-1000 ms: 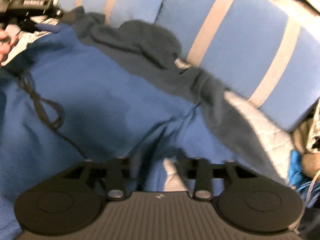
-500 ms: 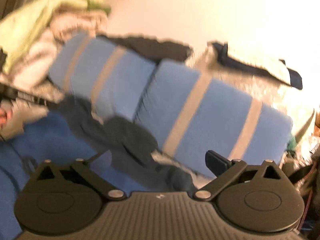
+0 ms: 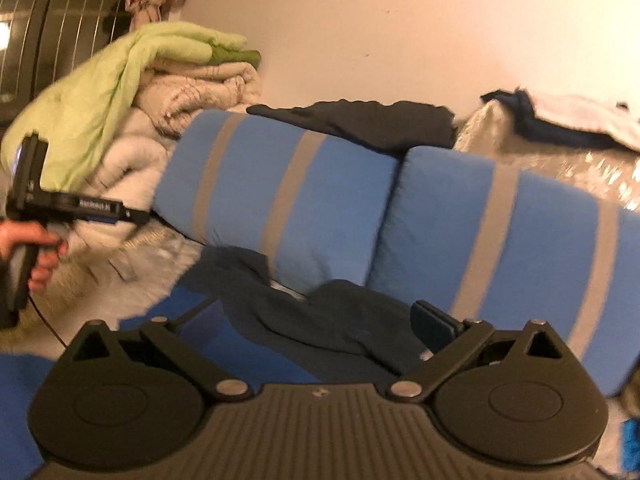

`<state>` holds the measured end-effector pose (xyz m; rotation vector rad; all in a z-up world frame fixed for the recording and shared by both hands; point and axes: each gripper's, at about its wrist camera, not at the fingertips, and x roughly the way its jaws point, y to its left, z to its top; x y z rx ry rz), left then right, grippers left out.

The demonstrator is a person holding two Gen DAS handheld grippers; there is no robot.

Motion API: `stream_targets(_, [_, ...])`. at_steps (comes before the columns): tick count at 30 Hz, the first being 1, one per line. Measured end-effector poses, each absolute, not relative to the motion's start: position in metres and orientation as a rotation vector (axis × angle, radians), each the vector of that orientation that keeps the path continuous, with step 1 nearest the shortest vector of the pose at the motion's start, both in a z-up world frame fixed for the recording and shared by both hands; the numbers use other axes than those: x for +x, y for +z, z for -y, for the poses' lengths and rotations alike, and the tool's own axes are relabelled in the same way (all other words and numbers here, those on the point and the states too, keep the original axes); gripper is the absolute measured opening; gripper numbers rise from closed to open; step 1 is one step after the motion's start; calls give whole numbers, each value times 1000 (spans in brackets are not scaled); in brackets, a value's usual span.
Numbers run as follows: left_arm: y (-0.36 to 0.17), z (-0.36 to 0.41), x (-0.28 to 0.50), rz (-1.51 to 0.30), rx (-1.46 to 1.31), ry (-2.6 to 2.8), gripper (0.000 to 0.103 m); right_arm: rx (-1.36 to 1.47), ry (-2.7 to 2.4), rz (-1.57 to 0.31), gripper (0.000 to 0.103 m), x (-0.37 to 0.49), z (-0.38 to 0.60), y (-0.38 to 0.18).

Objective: Fold clothes

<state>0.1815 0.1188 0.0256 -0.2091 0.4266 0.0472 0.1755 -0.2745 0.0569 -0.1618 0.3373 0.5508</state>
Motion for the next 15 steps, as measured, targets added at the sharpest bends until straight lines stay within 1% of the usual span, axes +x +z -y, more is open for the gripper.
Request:
stream_targets(7, [-2, -152, 204, -480, -228, 63, 82, -20, 432, -404, 103, 214, 255, 14])
stream_targets(11, [-21, -169, 226, -510, -291, 14, 82, 67, 400, -454, 103, 227, 256, -17])
stream_targets(15, [-43, -181, 252, -545, -343, -8, 82, 71, 407, -491, 103, 230, 255, -41])
